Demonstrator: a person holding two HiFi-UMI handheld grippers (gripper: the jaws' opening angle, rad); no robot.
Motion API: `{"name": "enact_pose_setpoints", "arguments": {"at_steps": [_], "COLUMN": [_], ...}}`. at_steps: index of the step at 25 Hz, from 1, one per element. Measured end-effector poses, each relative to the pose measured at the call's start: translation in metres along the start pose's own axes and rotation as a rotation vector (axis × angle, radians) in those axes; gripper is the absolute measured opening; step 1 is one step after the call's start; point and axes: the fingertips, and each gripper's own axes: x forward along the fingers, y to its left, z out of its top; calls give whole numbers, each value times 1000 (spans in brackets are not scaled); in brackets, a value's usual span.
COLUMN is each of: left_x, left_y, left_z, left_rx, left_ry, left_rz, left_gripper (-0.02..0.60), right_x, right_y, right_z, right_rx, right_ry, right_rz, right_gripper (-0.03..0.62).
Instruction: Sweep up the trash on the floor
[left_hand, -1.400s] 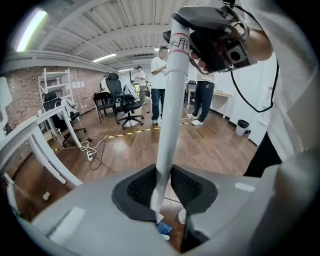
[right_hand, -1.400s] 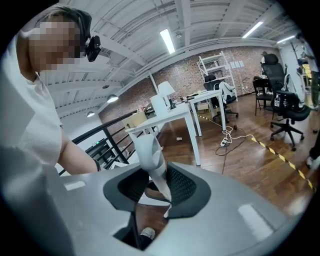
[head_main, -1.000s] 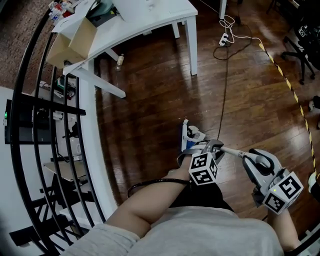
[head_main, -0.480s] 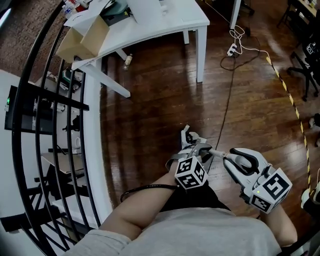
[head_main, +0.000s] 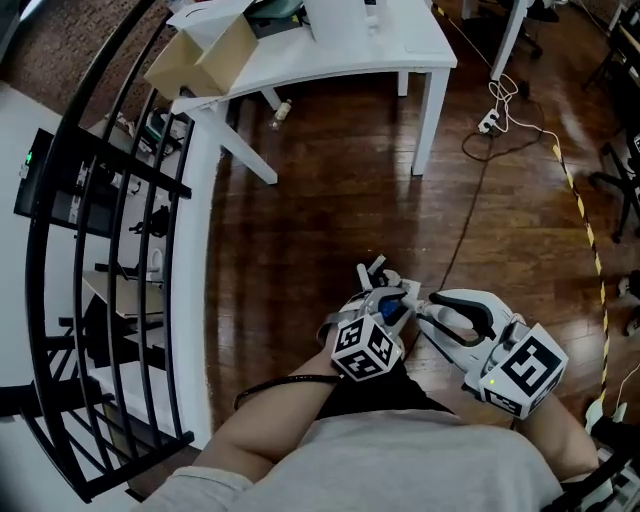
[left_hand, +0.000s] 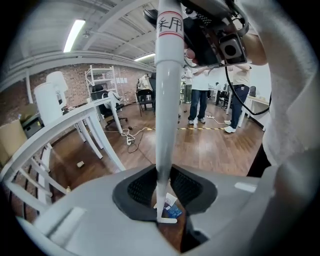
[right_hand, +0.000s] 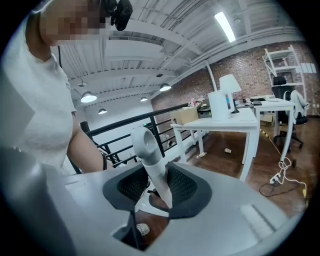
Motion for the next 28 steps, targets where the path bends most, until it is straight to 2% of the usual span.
{"name": "enact_pose_setpoints", "arguments": {"at_steps": [5,10,14,18,23,28], "left_x": [-22,-57,-100,-149,-215,-261], "left_y": [5,-4,-27,-54,-93,-131], "left_z": [-12,-18,-21,-29,-40,-50], "left_rx": [-35,-57,-54,-27,5,-7], "left_ry": [10,-18,-45,-68,-81,-87], "left_rz": [46,68,66,67,73,91], "left_gripper": [84,84,84,86,87,87], "right_x": [13,18,16,13,8,-1], "right_y": [14,46,97,153,232,292], "right_z": [10,23,43,52,67,69], "right_rx": [4,-13,39,-60,-67,-72], "right_ry": [1,-5,-26,-41,-88,-79], "right_rz": [49,104,116,134,131,149], "right_gripper": [120,120,120,120,121,121]}}
